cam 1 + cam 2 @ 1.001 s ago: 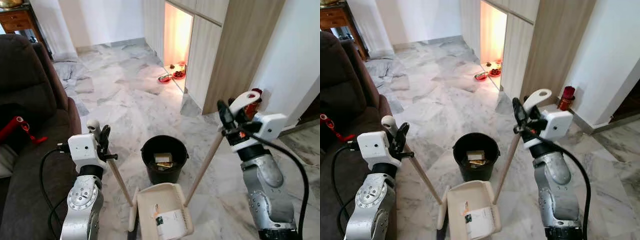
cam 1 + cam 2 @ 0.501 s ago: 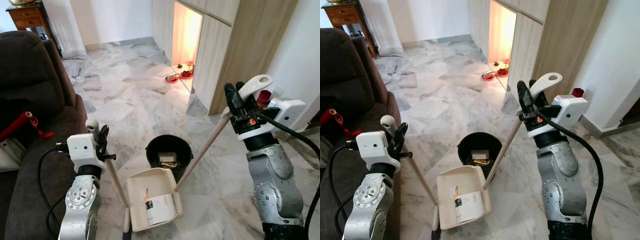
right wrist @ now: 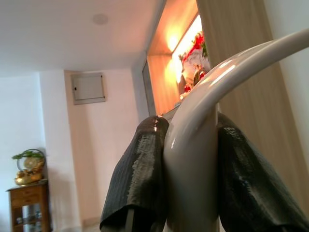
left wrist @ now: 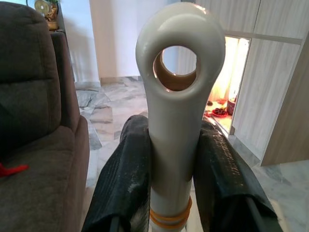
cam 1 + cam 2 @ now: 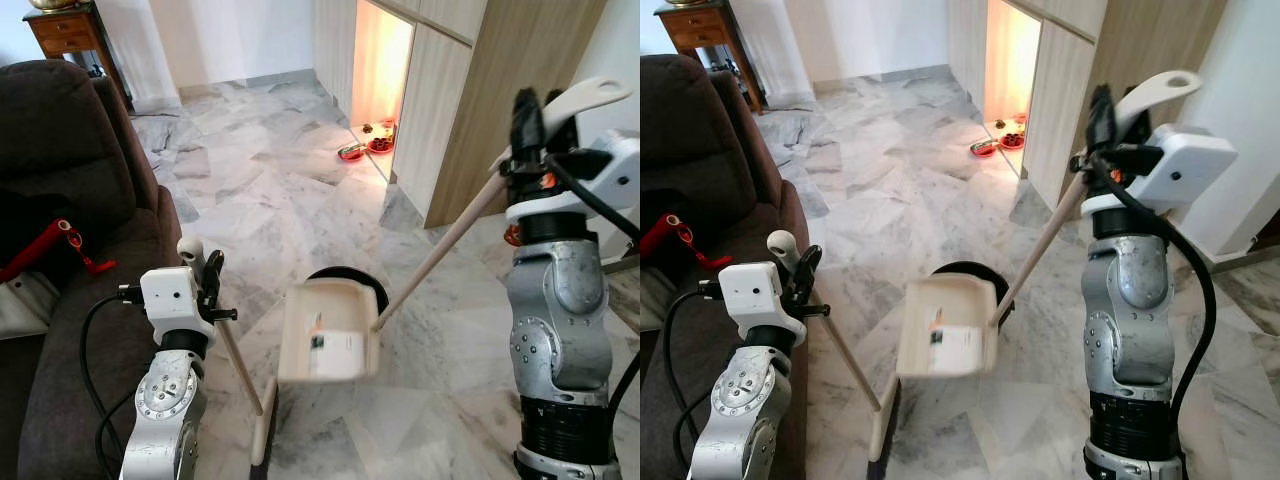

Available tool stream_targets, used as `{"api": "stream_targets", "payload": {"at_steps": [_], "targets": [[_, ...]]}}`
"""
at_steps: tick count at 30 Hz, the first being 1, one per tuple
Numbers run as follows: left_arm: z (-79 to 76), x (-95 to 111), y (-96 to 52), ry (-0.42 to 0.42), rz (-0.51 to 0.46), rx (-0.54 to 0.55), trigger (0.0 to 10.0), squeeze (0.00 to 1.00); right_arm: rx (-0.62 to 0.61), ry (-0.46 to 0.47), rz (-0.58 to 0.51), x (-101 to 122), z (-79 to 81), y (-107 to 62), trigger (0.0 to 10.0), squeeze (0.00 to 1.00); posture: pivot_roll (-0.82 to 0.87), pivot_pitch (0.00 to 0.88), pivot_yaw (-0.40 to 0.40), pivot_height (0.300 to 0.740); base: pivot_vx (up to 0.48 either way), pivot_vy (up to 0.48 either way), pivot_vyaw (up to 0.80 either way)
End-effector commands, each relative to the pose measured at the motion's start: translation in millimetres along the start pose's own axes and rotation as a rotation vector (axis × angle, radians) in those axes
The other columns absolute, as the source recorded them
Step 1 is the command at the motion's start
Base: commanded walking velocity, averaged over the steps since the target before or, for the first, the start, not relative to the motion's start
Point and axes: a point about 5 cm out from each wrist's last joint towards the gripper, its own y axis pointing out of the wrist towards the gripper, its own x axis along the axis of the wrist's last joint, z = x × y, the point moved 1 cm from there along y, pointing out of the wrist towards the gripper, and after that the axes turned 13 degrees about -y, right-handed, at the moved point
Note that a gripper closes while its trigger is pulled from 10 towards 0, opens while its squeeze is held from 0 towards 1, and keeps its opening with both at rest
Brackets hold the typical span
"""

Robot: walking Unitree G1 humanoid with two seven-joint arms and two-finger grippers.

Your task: Sweep floor

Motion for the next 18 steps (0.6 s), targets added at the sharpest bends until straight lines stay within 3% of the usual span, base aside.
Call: {"api": "stream_targets", "payload": {"at_steps": [1,12,18], "targets": [[-2.3,9.1,4.0,0.018,-0.056,-0.017,10.0,0.0,-0.004,-0.014,-0.07,11.6,2.7,6.7,10.0,0.0,0.01,0.0,0.056,0.74,0.0,0.0,0.0],[-1.2,10.7,2.4,0.036,-0.067,-0.013,10.0,0.0,-0.015,0.003,-0.044,-1.4,5.6,8.4,10.0,0.0,0.02,0.0,0.056,0.74,0.0,0.0,0.0],[-1.4,10.2,2.1,0.036,-0.067,-0.017,10.0,0.0,-0.013,0.004,-0.043,-3.3,7.2,6.5,10.0,0.0,0.02,0.0,0.054,0.74,0.263,0.0,0.0]]}}
